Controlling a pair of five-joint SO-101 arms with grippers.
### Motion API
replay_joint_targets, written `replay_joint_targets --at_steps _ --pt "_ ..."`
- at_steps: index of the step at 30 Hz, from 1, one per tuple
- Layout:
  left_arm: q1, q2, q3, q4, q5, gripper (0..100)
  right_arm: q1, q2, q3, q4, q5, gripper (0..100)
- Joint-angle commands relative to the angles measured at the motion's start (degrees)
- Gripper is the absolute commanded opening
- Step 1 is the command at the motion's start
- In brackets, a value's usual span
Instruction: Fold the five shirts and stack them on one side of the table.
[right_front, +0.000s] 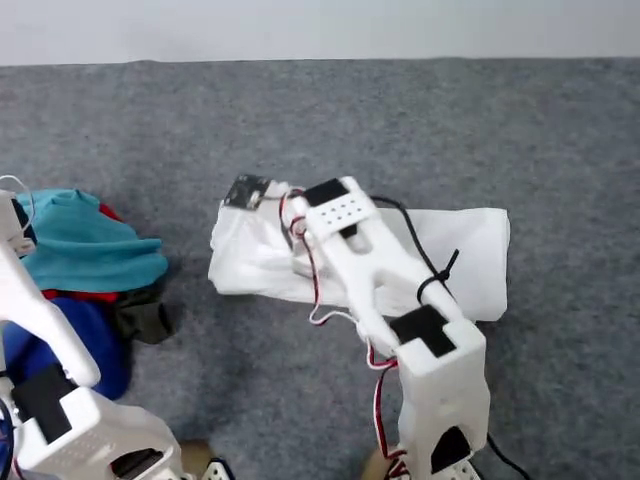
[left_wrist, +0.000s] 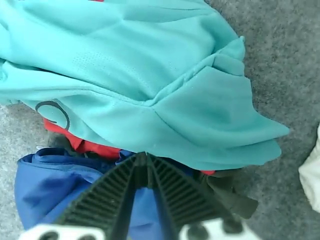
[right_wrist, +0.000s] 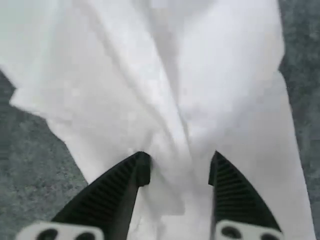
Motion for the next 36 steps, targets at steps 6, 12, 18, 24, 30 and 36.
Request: replay_joint_targets --at_steps 6,12,18,24,30,36 --pt "0.1 -3.2 -0.3 -1.1 0.3 0 2.5 0.0 -8.6 2.3 -1.8 24.9" --pt "0.2 -3.2 -0.3 -1.1 0.3 0 -0.8 -4.3 -13.4 9.9 -1.9 24.8" --pt "0.2 -3.2 -0.3 -0.8 0.3 0 -5.8 -2.9 -13.4 7.8 -1.9 15.8" --pt "0.2 -3.2 -0.3 -0.7 0.2 0 -11.3 0.1 -13.4 3.4 -1.9 4.5" --pt "0.2 -3.2 -0.3 -0.6 0.2 0 -15.1 5.3 -13.5 2.8 -1.9 4.0" --pt "0.2 -3.3 -1.6 1.0 -1.0 0 -14.7 1.1 -20.9 8.7 -5.6 4.1"
